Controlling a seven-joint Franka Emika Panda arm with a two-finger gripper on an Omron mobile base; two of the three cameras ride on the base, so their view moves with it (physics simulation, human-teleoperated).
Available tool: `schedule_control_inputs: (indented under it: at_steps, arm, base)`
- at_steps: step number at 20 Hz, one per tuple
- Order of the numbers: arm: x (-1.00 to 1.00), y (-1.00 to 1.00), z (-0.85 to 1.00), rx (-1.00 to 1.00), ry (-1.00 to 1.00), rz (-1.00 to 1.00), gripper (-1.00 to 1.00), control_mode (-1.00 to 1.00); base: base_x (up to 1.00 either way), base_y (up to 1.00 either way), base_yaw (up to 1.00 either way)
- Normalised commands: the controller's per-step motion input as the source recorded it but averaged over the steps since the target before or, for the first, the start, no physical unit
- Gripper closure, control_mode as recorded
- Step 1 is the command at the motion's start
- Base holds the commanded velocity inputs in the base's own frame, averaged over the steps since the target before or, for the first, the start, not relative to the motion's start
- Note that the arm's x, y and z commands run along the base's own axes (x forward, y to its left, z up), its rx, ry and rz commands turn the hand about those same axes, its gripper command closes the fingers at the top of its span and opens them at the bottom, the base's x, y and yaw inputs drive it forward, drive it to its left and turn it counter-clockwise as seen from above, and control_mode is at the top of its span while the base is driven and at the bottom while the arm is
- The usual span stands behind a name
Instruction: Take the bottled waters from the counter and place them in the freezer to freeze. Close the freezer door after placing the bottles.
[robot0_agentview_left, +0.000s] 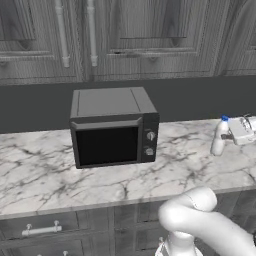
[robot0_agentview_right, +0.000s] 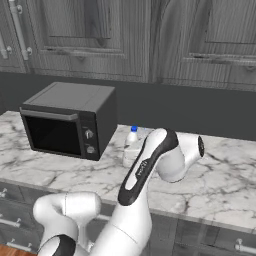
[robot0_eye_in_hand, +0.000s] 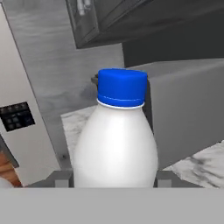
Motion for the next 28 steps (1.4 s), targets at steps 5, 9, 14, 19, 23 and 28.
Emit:
schedule_control_inputs:
  at_steps: [5,9,14,19,23,28]
  arm:
    - [-0.56,0.15,0.03,-0.12,0.14,-0.54,1.00,-1.00]
    - [-0.44,0.23,0.20,-0.24,0.07,-0.37,1.00,-1.00]
    - [-0.35,0.42,0.13,-0.19,0.01,-0.34,1.00,-1.00]
    - [-0.13,0.29,0.26,-0.18,0.03,-0.26,1.00,-1.00]
    - [0.00,0.05,0.02,-0.04,0.04,-0.03,1.00,-1.00]
    - [-0.08,0.07,0.00,0.03,0.00,-0.25,1.00,-1.00]
  base:
    - [0.00,0.00,0.00]
    - [0.00,0.00,0.00]
    - [0.00,0.00,0.00]
    - [0.00,0.00,0.00]
    - [0.00,0.00,0.00]
    - [0.00,0.00,0.00]
